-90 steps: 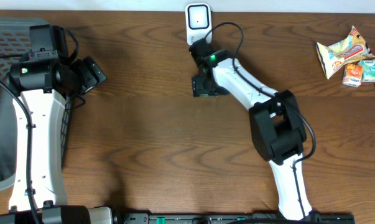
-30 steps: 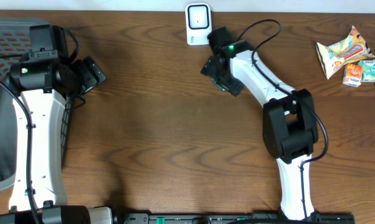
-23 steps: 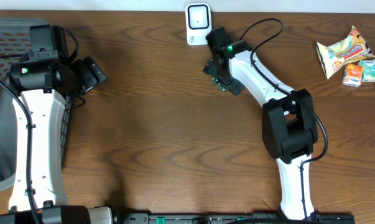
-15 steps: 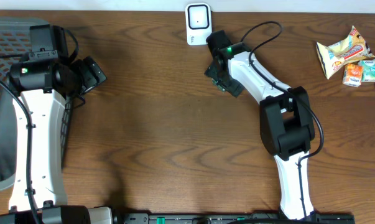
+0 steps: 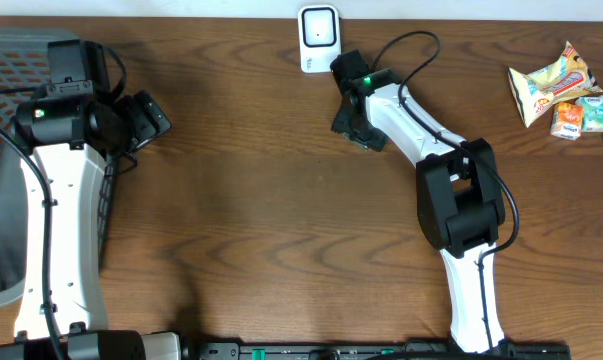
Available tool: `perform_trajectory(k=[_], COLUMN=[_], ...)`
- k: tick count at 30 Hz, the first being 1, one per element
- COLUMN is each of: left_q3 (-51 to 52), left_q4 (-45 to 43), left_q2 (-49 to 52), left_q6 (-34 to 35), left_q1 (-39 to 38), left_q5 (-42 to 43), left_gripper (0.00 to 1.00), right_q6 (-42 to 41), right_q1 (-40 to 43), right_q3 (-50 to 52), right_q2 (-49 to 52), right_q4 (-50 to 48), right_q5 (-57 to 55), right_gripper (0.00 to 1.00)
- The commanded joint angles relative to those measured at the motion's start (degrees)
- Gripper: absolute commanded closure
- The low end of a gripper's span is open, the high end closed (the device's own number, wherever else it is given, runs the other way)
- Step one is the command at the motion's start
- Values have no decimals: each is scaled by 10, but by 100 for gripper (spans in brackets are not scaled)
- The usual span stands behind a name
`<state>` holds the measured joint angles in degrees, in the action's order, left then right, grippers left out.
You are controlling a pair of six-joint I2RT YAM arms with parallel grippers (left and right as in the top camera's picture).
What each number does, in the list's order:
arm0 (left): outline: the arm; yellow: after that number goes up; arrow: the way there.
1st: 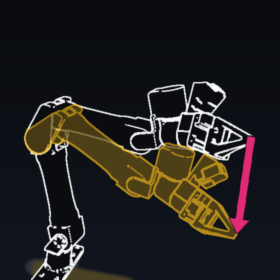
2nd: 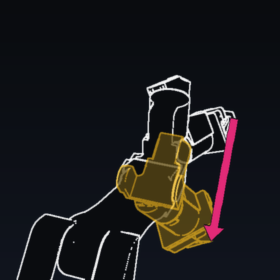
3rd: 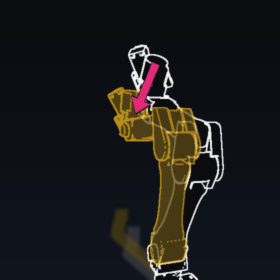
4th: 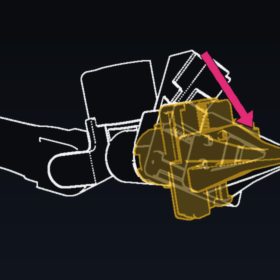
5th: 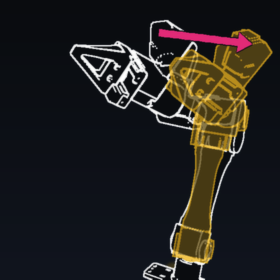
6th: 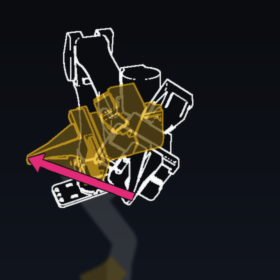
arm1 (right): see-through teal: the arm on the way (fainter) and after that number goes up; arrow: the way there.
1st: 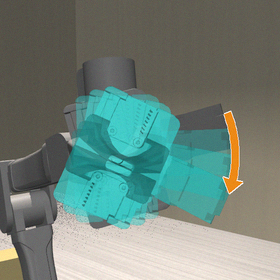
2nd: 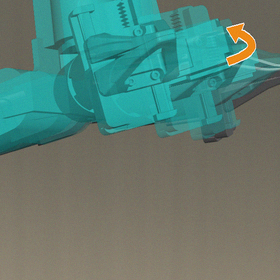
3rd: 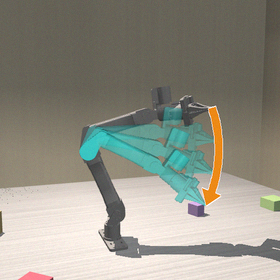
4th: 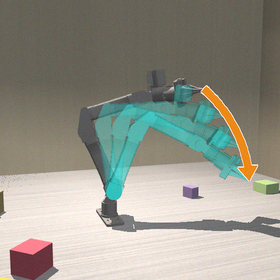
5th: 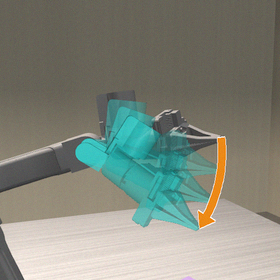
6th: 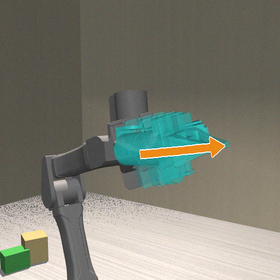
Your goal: Scan the item barcode
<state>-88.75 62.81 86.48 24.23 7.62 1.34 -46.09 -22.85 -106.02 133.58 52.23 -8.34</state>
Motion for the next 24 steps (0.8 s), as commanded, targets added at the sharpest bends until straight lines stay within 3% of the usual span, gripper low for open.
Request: perform_trajectory(k=[1, 4, 5, 9, 11, 14, 16, 21, 24], left_q3=[-4, -4, -4, -4, -4, -4, -4, -4, -4], left_q4=[2, 1, 1, 2, 1, 2, 2, 1, 2], left_q2=[0, 0, 0, 0, 0, 0, 0, 0, 0], left_q6=[5, 5, 5, 5, 5, 5, 5, 5, 5], left_q1=[1, 1, 1, 1, 1, 1, 1, 1, 1], left_q5=[-3, -3, -3, -3, -3, -3, -4, -3, -3], left_gripper=[2, 2, 2, 2, 2, 2, 2, 2, 2], right_q6=[166, 303, 356, 536, 592, 664, 684, 678, 594], right_q1=[14, 21, 22, 23, 22, 26, 29, 37, 41], right_q3=[0, 0, 0, 0, 0, 0, 0, 0, 0], right_q2=[-9, -28, -36, -60, -66, -66, -66, -66, -66], right_q4=[0, -9, -11, 5, 23, 47, 54, 36, 12], right_q5=[-1, 15, 24, 72, 76, 61, 50, 59, 73], right_gripper=[32, 34, 40, 41, 34, 14, 2, 1, 1])
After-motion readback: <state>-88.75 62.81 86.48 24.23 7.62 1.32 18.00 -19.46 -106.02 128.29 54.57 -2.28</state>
